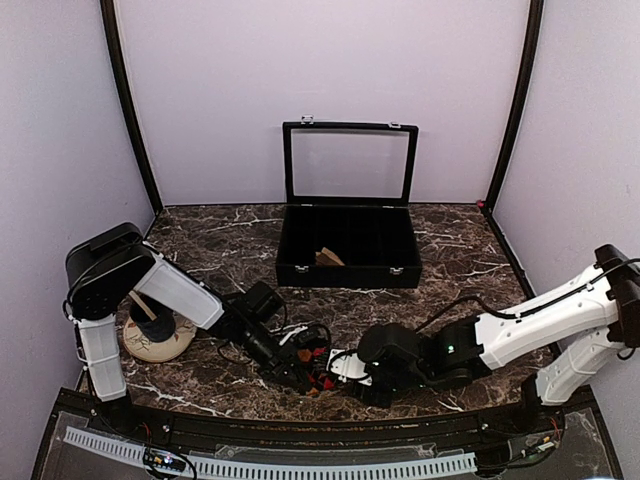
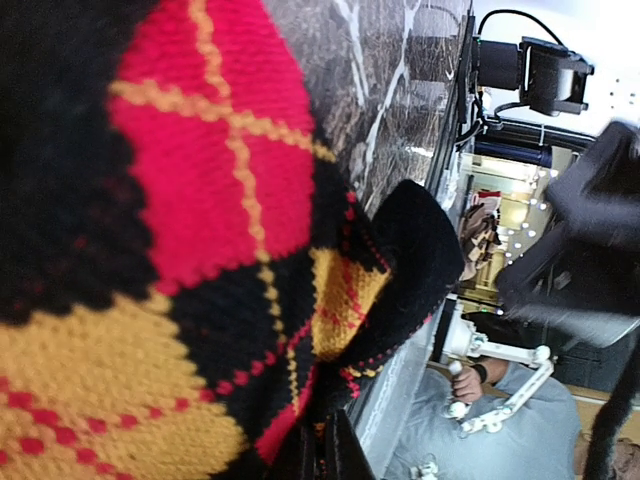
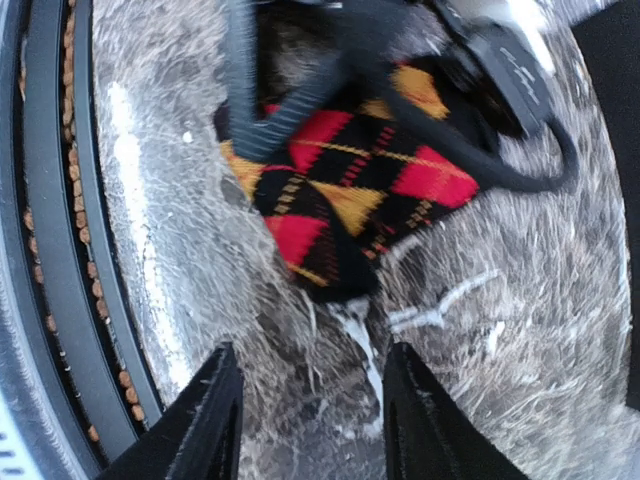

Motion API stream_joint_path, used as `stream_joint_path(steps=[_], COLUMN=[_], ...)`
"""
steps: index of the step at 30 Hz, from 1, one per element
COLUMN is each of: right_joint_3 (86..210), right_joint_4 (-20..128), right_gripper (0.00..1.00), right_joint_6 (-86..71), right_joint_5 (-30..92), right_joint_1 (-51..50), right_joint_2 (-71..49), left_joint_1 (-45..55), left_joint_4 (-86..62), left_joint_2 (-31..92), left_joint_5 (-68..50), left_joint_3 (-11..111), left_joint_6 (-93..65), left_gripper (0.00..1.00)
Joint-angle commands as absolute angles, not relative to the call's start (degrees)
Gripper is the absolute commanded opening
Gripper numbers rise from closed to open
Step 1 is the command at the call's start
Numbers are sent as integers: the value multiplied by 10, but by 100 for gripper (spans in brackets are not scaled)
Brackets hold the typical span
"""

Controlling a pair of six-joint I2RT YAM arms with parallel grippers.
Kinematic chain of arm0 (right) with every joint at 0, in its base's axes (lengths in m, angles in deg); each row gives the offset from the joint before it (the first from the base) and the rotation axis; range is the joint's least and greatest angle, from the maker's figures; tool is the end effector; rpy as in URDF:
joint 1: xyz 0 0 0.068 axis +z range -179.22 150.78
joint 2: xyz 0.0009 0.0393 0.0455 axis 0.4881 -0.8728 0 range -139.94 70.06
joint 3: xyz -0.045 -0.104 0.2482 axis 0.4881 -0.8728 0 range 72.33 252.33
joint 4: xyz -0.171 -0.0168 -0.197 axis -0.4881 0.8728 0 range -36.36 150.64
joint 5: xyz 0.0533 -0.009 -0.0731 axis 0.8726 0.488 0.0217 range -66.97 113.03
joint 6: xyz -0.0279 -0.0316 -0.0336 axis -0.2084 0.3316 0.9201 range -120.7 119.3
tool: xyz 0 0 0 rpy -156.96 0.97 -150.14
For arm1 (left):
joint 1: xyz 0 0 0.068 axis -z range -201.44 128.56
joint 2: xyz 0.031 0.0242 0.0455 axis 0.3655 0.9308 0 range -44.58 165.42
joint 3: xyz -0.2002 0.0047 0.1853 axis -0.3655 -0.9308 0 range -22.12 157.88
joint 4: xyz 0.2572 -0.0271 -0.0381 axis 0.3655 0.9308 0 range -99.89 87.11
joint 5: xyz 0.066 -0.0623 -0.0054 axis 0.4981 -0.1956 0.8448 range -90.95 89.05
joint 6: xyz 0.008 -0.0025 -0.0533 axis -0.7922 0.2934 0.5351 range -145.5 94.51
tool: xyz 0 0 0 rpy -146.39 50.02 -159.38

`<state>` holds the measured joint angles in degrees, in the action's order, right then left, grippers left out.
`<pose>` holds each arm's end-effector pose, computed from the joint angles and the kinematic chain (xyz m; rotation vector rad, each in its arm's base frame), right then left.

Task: Roll the socks
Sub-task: Roll the sock at the center of the board.

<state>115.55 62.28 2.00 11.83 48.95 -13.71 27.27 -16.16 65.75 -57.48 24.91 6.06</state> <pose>0.0658 0.2801 0.1799 -1.5143 1.9144 0.3661 0.1930 -0.2648 0.0906 -0.7644 -2.4071 1.5010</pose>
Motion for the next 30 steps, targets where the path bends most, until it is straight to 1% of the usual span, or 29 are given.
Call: stream_joint_path(steps=[1, 8, 30], right_joint_3=[1190, 1217, 1258], right_joint_4=[614, 602, 580], right_gripper=[47, 49, 45], right_joint_6=[83, 119, 218], right_joint_5=[3, -38, -14], right_joint_1=[541, 567, 570], right_joint_2=[-183, -229, -312], left_joint_1=[258, 253, 228], left_joint_4=[-118, -65, 4], left_joint_2=[677, 695, 719], left_joint_5=[-581, -598, -627], left_joint_3=[262, 290, 318], left_joint_6=[59, 27, -27], left_gripper=[0, 0, 0])
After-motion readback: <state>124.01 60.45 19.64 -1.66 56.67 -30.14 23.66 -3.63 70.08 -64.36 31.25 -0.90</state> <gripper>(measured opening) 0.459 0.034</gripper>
